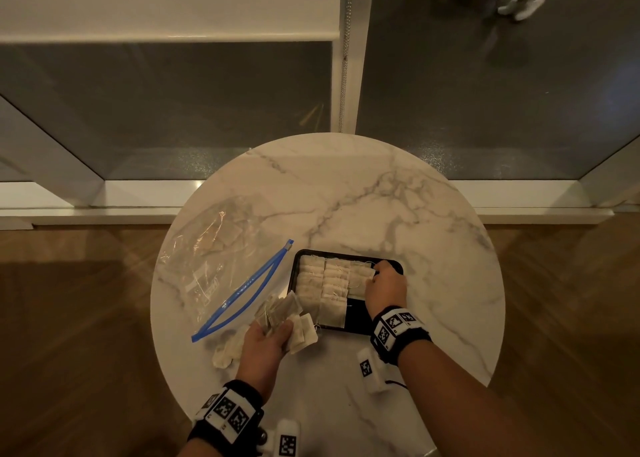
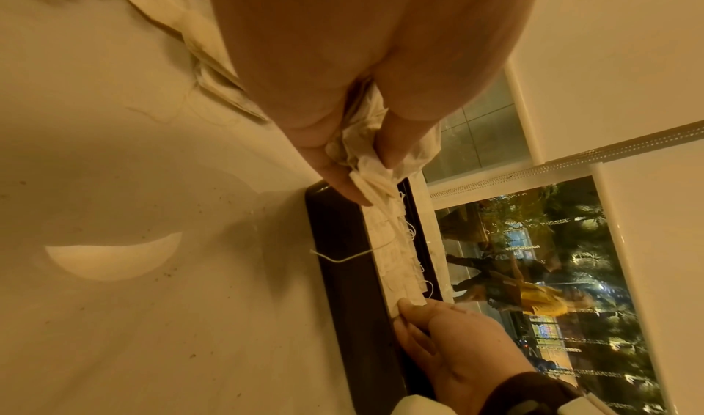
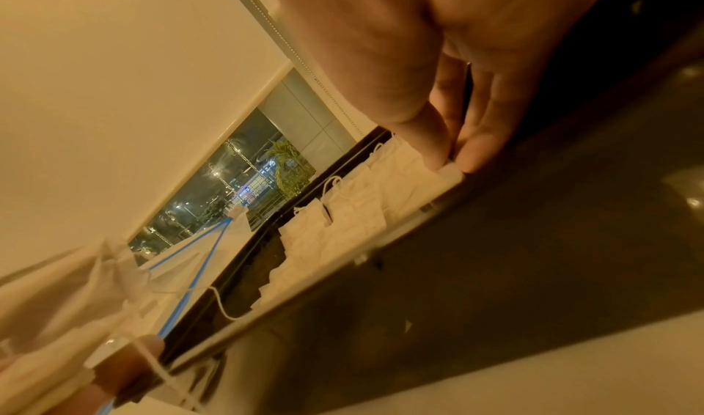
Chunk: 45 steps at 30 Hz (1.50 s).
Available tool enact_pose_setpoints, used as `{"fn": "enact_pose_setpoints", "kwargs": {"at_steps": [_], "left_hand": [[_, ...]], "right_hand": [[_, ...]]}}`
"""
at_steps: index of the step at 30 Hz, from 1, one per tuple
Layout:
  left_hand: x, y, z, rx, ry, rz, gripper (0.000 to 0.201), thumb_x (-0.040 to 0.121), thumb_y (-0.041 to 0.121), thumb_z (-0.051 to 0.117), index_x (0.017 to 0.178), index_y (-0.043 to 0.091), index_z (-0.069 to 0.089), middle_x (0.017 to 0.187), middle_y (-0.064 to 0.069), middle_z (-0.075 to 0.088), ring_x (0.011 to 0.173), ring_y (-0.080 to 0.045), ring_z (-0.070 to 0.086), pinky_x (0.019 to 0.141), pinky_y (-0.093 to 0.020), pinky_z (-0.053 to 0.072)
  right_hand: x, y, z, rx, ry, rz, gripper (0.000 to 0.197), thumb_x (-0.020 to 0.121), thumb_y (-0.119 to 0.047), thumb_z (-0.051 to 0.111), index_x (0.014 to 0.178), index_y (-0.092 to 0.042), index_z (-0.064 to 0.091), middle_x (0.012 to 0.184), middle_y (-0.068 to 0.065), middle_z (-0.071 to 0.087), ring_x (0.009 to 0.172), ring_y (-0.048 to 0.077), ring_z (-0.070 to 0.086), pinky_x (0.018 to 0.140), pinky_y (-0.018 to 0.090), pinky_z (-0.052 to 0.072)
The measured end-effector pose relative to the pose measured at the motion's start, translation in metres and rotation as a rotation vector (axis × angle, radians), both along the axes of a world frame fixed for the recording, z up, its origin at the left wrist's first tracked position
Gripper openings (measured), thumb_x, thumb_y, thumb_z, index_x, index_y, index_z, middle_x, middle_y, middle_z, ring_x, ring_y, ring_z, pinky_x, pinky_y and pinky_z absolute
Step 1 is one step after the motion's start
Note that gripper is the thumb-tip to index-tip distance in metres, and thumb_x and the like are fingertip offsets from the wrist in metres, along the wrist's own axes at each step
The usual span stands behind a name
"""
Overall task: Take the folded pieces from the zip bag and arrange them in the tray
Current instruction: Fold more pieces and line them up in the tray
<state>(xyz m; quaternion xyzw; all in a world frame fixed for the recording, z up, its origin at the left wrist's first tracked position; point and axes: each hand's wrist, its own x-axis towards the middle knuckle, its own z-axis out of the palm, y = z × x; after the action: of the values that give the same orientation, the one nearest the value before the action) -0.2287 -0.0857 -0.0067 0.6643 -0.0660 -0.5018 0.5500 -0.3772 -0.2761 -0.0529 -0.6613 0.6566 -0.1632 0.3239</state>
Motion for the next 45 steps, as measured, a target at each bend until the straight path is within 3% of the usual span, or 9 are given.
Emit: {"fn": "enact_pose_setpoints", "kwargs": {"at_steps": [5, 10, 14, 19, 25, 31, 36, 40, 45], "left_hand": [[0.000, 0.000, 0.001, 0.000, -0.004, 0.002, 0.030, 0.099, 0.005, 0.056, 0.128, 0.012, 0.062, 0.114, -0.011, 0.075, 0.105, -0.026, 0.072, 0.088, -0.038, 0.057], [0.000, -0.001, 0.003, -0.006, -0.009, -0.003, 0.031, 0.099, 0.006, 0.056, 0.129, 0.014, 0.061, 0.114, -0.009, 0.075, 0.105, -0.024, 0.072, 0.085, -0.036, 0.058], [0.000, 0.000, 0.005, -0.005, -0.013, -0.005, 0.029, 0.099, 0.006, 0.056, 0.127, 0.014, 0.061, 0.112, -0.009, 0.075, 0.103, -0.023, 0.073, 0.083, -0.034, 0.058], [0.000, -0.002, 0.009, -0.030, -0.010, -0.014, 0.028, 0.100, 0.007, 0.055, 0.126, 0.013, 0.062, 0.113, -0.010, 0.075, 0.104, -0.023, 0.072, 0.086, -0.035, 0.057], [0.001, -0.004, 0.017, -0.083, 0.030, -0.021, 0.029, 0.100, 0.006, 0.054, 0.127, 0.011, 0.063, 0.115, -0.010, 0.074, 0.110, -0.026, 0.070, 0.089, -0.037, 0.055], [-0.010, -0.010, 0.028, -0.122, 0.096, -0.099, 0.031, 0.099, 0.009, 0.055, 0.130, 0.012, 0.061, 0.118, -0.012, 0.073, 0.111, -0.029, 0.070, 0.092, -0.042, 0.056], [-0.021, -0.015, 0.034, -0.175, 0.096, -0.101, 0.031, 0.101, 0.009, 0.052, 0.132, 0.014, 0.059, 0.122, -0.013, 0.071, 0.113, -0.032, 0.068, 0.098, -0.050, 0.054], [-0.021, -0.016, 0.036, -0.215, 0.103, -0.036, 0.036, 0.102, 0.006, 0.050, 0.135, 0.016, 0.057, 0.125, -0.011, 0.071, 0.115, -0.029, 0.068, 0.099, -0.049, 0.051], [-0.016, -0.013, 0.033, -0.207, 0.102, -0.039, 0.037, 0.102, 0.005, 0.050, 0.137, 0.016, 0.056, 0.128, -0.012, 0.069, 0.117, -0.029, 0.067, 0.101, -0.049, 0.050]], "right_hand": [[0.004, -0.003, 0.001, -0.030, 0.002, -0.006, 0.022, 0.087, 0.005, 0.049, 0.073, -0.010, 0.055, 0.089, 0.014, 0.060, 0.080, 0.025, 0.057, 0.067, 0.025, 0.039], [0.004, -0.005, 0.001, -0.027, 0.006, -0.008, 0.018, 0.087, 0.005, 0.049, 0.079, -0.004, 0.062, 0.090, 0.014, 0.062, 0.078, 0.019, 0.051, 0.069, 0.024, 0.039], [0.003, -0.004, 0.002, -0.008, 0.006, -0.010, 0.019, 0.088, 0.003, 0.049, 0.074, -0.007, 0.057, 0.088, 0.015, 0.063, 0.080, 0.027, 0.060, 0.066, 0.025, 0.041], [-0.001, -0.006, 0.013, 0.048, 0.030, 0.037, 0.013, 0.091, -0.002, 0.052, 0.081, -0.006, 0.059, 0.091, 0.015, 0.066, 0.080, 0.025, 0.062, 0.066, 0.027, 0.046], [-0.019, -0.008, 0.040, 0.059, -0.050, 0.084, 0.028, 0.091, -0.005, 0.058, 0.118, -0.005, 0.065, 0.110, 0.011, 0.068, 0.098, 0.022, 0.066, 0.088, 0.027, 0.053], [-0.019, 0.013, 0.077, 0.147, -0.265, 0.286, 0.015, 0.090, -0.030, 0.069, 0.100, -0.020, 0.073, 0.093, -0.010, 0.071, 0.086, 0.002, 0.065, 0.082, 0.023, 0.055], [-0.005, 0.033, 0.107, 0.493, -0.222, 0.578, 0.045, 0.083, -0.057, 0.068, 0.081, -0.012, 0.072, 0.076, 0.006, 0.072, 0.064, 0.010, 0.064, 0.059, 0.023, 0.052], [-0.005, 0.043, 0.112, 0.586, -0.249, 0.607, 0.026, 0.082, -0.037, 0.078, 0.084, -0.011, 0.073, 0.072, 0.008, 0.072, 0.057, 0.012, 0.063, 0.058, 0.026, 0.053], [-0.008, 0.050, 0.113, 0.627, -0.395, 0.528, 0.011, 0.086, -0.020, 0.076, 0.087, -0.009, 0.073, 0.080, 0.013, 0.073, 0.066, 0.020, 0.065, 0.066, 0.033, 0.058]]}}
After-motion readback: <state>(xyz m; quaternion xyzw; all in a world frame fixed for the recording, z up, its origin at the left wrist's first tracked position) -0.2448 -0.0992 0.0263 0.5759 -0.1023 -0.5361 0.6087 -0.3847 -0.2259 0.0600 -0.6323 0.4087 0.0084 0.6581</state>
